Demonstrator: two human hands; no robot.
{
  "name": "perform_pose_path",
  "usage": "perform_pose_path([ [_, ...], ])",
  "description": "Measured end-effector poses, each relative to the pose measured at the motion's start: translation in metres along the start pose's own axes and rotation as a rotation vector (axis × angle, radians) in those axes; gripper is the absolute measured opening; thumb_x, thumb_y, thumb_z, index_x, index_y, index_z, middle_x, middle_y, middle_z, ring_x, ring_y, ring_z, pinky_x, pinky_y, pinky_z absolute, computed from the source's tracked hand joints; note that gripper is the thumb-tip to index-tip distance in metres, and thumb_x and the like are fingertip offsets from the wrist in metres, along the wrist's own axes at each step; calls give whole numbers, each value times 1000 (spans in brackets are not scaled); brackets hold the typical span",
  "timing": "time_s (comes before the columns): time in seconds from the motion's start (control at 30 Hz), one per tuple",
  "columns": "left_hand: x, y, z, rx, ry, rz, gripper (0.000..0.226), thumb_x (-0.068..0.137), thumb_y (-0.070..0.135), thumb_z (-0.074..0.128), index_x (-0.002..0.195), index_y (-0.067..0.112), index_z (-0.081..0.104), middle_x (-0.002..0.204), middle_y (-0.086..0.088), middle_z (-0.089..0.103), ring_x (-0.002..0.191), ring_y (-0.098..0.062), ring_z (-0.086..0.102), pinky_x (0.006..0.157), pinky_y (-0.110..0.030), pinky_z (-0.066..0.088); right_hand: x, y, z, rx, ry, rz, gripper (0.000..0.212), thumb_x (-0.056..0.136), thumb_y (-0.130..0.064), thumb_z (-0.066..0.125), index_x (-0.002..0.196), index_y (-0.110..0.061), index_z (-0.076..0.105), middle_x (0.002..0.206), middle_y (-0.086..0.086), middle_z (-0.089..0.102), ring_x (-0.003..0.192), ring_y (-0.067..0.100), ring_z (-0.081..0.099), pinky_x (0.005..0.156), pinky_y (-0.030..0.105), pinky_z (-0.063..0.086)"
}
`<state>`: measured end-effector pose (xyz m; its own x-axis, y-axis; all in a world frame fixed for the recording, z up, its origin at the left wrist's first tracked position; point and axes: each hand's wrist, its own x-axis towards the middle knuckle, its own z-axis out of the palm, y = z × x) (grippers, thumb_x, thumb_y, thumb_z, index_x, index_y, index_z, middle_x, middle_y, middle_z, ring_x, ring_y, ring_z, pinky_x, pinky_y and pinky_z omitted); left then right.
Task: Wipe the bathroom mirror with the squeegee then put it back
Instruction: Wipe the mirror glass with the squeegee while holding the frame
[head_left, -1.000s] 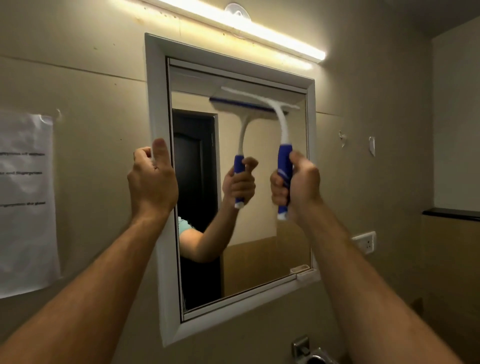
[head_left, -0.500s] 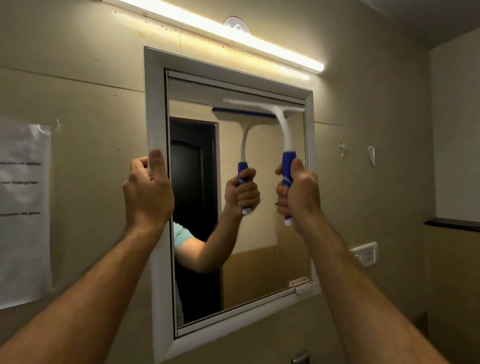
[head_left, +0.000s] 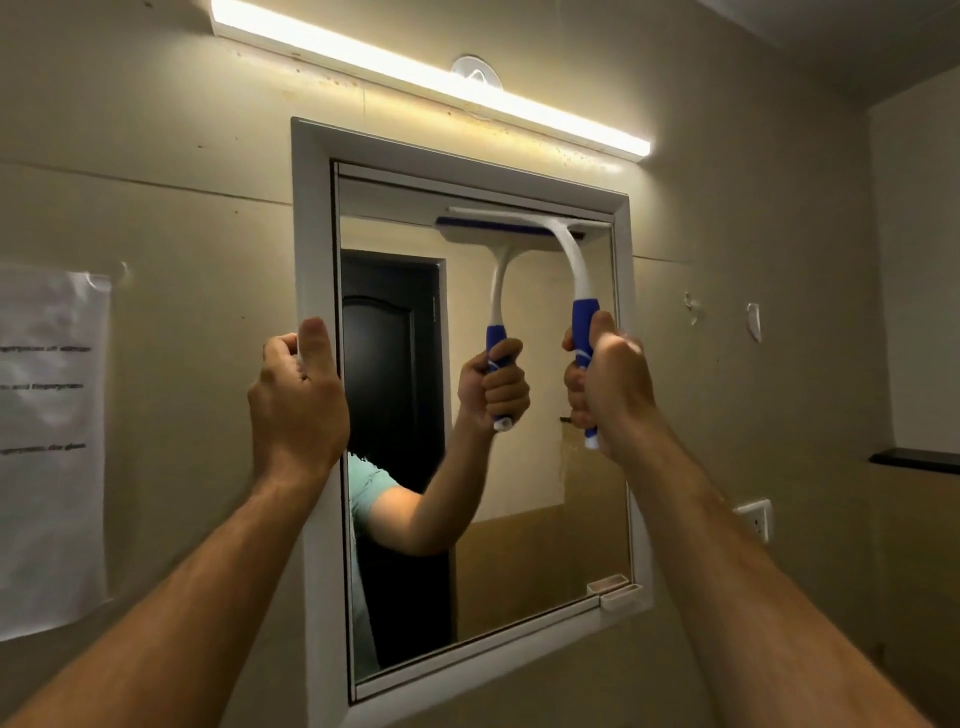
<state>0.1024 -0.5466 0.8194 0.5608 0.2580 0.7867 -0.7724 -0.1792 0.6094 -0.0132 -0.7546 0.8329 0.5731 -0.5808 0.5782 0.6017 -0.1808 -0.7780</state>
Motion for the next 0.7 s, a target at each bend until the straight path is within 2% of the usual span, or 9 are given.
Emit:
perform_pose_path([
  [0.1,0,1,0,4,-4,-11,56,100,51,23,115,5,50,79,2,49,63,-2,42,51,-18,25,7,-5,-3,-3,-8,38,38,102,-42,29,93,-13,51,55,-1,40,39,9,33,36,21,31],
  [0.27,0,0,0,12,7,1,56,100,52,23,113,5,51,86,-4,52,73,-17,48,51,-20,26,-7,20,-16,-47,-1,70,41,102,-44,27,91,-13,51,52,-1,40,37,9,32,35,21,30],
  [0.43,0,1,0,17,8,2,57,100,51,23,114,3,51,85,-4,51,70,-15,45,52,-25,25,-9,14,-21,-48,-6,65,39,101,-43,30,90,-13,51,53,-2,40,38,9,32,36,22,30],
  [0.6,-2,2,1,23,2,-7,55,101,48,23,115,2,50,71,10,42,61,-2,40,50,-17,24,10,-1,-14,-47,4,40,37,101,-42,30,92,-13,51,55,-2,39,37,9,32,36,20,30],
  [0.7,-2,2,0,8,1,-6,57,100,50,23,115,3,51,73,4,46,62,-5,42,50,-19,24,3,22,-20,-50,-9,55,42,101,-45,27,89,-14,51,51,-4,39,37,9,31,36,21,28],
])
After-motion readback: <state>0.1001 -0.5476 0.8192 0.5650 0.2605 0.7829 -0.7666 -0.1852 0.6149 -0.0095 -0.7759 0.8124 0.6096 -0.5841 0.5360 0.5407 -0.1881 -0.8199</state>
